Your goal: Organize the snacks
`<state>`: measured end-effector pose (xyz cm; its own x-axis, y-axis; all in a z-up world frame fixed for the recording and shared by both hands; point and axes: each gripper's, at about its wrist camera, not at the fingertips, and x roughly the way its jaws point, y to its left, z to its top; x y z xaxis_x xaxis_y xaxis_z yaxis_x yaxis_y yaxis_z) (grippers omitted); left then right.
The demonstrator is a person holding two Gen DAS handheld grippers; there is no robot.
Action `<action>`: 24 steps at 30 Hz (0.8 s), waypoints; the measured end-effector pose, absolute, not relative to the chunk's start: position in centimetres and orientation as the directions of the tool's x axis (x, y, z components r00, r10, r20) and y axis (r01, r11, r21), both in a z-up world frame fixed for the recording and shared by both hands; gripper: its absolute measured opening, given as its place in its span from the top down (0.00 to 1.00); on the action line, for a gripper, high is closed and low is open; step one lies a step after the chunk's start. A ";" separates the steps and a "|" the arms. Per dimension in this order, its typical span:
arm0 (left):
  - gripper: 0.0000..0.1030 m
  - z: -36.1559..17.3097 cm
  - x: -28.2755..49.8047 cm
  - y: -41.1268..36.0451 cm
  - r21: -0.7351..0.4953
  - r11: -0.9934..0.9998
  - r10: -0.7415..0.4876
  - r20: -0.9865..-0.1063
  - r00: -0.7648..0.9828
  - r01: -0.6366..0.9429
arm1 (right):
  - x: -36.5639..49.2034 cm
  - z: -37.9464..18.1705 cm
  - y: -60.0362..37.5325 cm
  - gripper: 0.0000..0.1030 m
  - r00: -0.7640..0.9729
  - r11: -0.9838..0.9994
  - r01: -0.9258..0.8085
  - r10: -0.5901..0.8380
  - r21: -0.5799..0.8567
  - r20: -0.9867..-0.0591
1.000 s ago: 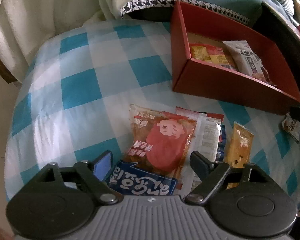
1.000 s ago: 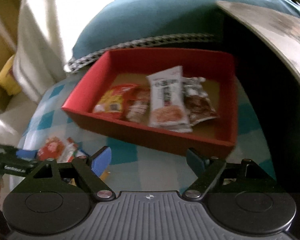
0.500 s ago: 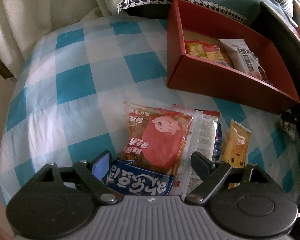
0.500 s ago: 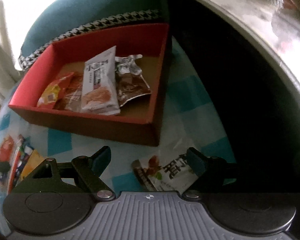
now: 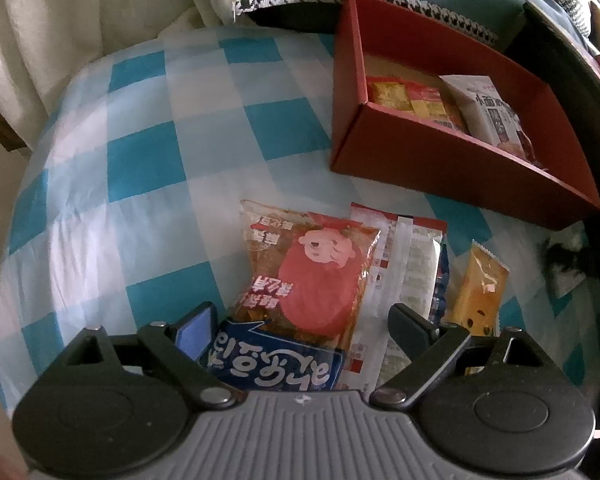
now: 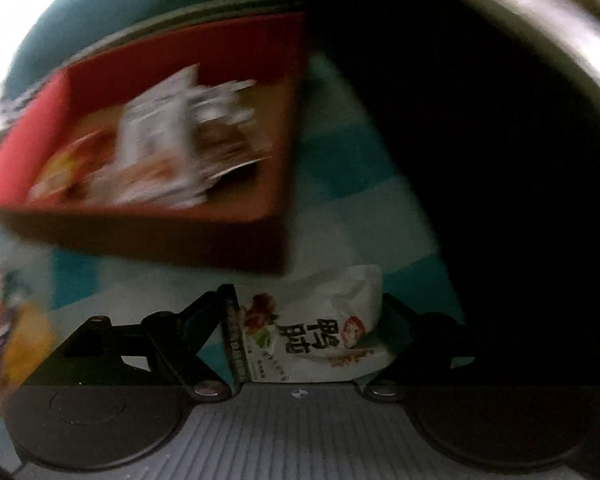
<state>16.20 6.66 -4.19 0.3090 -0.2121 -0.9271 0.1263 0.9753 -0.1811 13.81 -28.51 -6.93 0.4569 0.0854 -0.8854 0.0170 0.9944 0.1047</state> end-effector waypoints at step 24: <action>0.15 -4.0 16.0 6.9 -0.189 0.975 -0.215 -0.933 0.289 0.117 | 14.4 -7.4 -24.3 0.21 0.367 0.965 -0.264 0.108 0.008 -0.924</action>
